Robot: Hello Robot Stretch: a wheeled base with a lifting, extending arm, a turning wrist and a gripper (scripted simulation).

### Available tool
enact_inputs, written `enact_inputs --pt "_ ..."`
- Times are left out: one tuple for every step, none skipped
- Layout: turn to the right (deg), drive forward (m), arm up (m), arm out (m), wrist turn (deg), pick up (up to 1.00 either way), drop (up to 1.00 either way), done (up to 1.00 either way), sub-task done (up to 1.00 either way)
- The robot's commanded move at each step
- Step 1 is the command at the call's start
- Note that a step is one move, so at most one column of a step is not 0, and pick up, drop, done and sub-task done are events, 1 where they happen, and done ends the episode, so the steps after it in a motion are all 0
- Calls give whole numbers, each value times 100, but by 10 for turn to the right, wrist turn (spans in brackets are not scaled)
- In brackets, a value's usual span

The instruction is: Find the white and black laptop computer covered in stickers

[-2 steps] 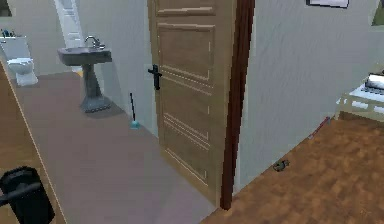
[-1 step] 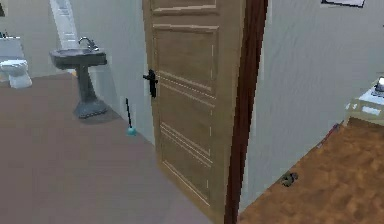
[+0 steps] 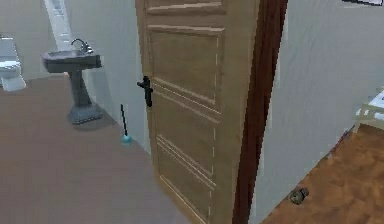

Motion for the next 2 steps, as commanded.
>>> enact_inputs --pt "450 0 0 0 0 0 0 0 0" --pt "300 0 0 0 0 0 0 0 0"
